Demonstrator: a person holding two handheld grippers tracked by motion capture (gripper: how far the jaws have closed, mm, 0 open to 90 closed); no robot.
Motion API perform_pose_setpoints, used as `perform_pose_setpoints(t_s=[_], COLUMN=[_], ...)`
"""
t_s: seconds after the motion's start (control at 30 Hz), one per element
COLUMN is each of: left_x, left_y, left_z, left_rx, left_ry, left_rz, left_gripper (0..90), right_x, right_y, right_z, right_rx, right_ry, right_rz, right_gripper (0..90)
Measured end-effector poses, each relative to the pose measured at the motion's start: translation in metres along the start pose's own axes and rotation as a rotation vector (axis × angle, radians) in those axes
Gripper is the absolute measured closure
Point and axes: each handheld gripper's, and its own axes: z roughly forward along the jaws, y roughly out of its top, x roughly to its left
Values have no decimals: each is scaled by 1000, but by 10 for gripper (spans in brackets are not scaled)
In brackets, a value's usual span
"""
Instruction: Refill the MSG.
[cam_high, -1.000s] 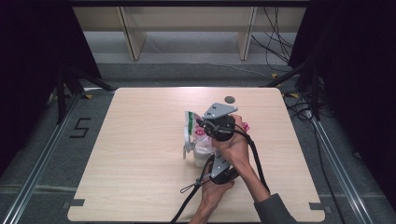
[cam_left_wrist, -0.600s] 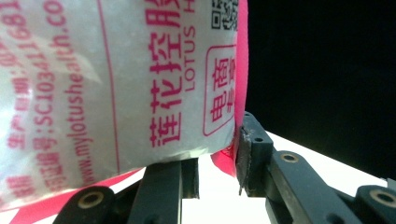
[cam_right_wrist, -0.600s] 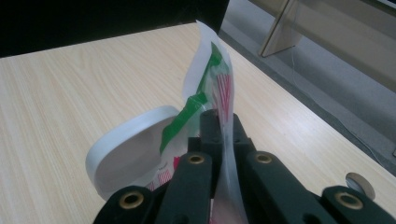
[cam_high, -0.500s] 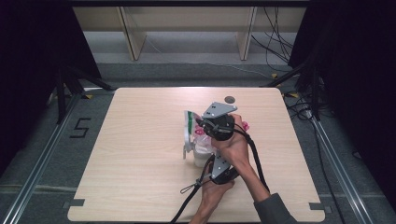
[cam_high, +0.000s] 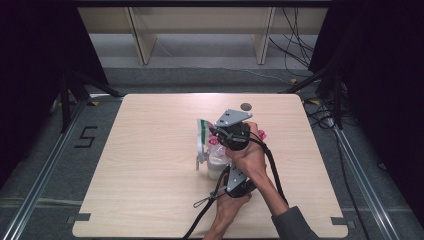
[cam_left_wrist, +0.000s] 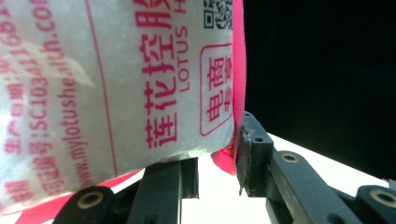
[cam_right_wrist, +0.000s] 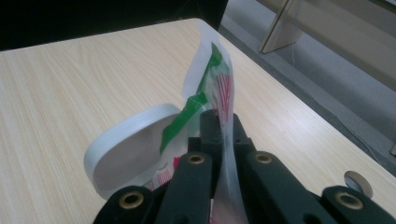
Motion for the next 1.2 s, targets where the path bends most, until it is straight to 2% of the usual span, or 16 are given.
perform_pose_setpoints(t_s=[0.13,0.17,0.3,0.47,0.5,0.63,0.7,0.77,0.83,0.87,0.93,0.97,1.0,1.03,1.07,1.2], left_x=[1,1,1,1,1,1,1,1,1,1,1,1,1,1,1,1], left_y=[0,0,0,0,0,0,0,0,0,0,0,0,1,1,1,1], left_z=[0,0,-1,-1,-1,0,0,-1,-1,-1,-1,-1,-1,-1,-1,-1], left_rx=[7,7,6,7,4,0,3,3,0,2,0,3,4,1,6,8], left_ry=[-3,-3,-5,-2,-2,1,3,7,6,-1,0,-2,-3,2,-5,-7], left_rz=[0,2,-2,-1,-2,-9,-8,-9,-9,-9,-7,-3,-3,-5,-1,-2], left_gripper=[723,724,724,724,724,724,724,724,724,724,724,724,724,725,724,724], right_x=[0,1,0,1,1,2,1,2,2,2,0,0,-1,-1,-1,-2], right_y=[0,0,0,0,0,0,1,0,0,1,1,1,1,2,1,1], right_z=[0,1,2,1,1,2,3,3,3,4,3,2,1,1,0,0], right_rx=[-5,7,7,7,6,15,11,22,28,15,16,9,4,9,1,4], right_ry=[-4,7,2,8,1,7,4,6,13,-3,9,0,2,16,-2,-1], right_rz=[-1,11,-10,7,-7,-5,-31,-10,-12,-18,-25,-13,-26,-24,-6,-8], right_gripper=[900,900,900,900,900,900,900,900,900,900,900,900,900,900,900,900])
